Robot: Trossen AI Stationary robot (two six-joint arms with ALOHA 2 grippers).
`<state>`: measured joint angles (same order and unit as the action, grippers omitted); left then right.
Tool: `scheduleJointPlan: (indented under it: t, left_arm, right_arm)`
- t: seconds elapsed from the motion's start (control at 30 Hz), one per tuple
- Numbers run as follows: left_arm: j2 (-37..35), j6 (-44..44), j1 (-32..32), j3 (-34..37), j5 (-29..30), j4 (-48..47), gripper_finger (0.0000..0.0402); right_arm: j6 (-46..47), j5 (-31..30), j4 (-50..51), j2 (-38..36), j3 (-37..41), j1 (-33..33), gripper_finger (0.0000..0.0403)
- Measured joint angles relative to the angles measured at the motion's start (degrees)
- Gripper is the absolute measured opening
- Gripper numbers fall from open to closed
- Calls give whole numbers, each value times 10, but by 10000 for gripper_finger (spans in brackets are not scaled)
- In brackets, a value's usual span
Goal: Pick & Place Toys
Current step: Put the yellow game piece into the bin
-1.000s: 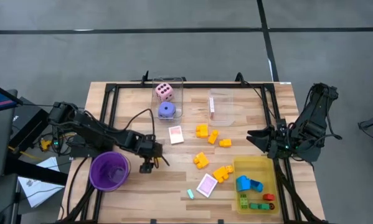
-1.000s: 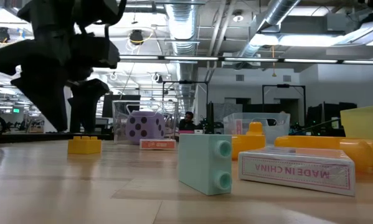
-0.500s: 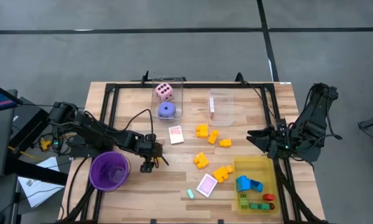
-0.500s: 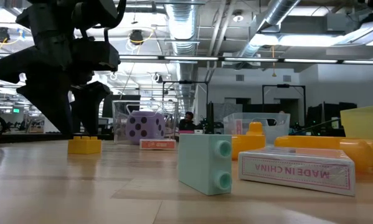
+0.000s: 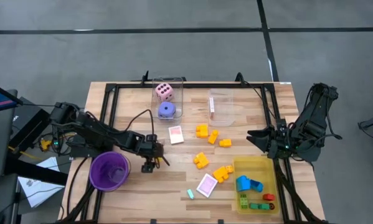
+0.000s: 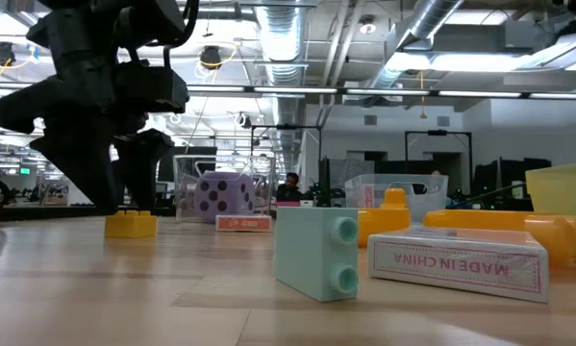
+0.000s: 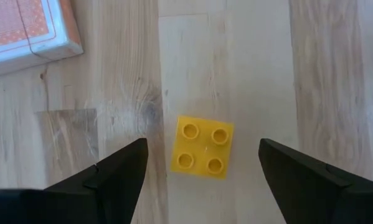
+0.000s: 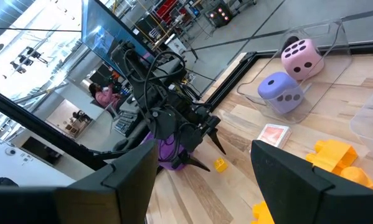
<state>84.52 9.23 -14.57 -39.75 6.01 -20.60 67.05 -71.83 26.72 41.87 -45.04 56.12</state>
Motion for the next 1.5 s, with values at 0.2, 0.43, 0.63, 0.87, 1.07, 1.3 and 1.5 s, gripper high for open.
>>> scheduleJointPlan:
  t: [0.2, 0.43, 0.63, 0.87, 1.07, 1.3, 1.5]
  left_arm:
    - [13, 0, 0, 0, 0, 18, 301]
    - [16, 1, 4, 8, -1, 28, 301]
    - [16, 6, 4, 14, -1, 30, 301]
    - [16, 6, 4, 14, -1, 31, 301]
    - [16, 2, 4, 14, -1, 31, 301]
    - [16, 1, 4, 14, -1, 31, 301]
    - [16, 2, 4, 14, -1, 31, 301]
  right_arm:
    - [0, 0, -2, 0, 0, 0, 249]
    - [0, 0, -2, 0, 0, 0, 249]
    - [4, 5, -2, 0, 0, 0, 249]
    - [5, 13, -2, 0, 0, 0, 249]
    - [5, 13, -2, 0, 0, 0, 249]
    - [5, 13, -2, 0, 0, 0, 249]
    - [5, 13, -2, 0, 0, 0, 249]
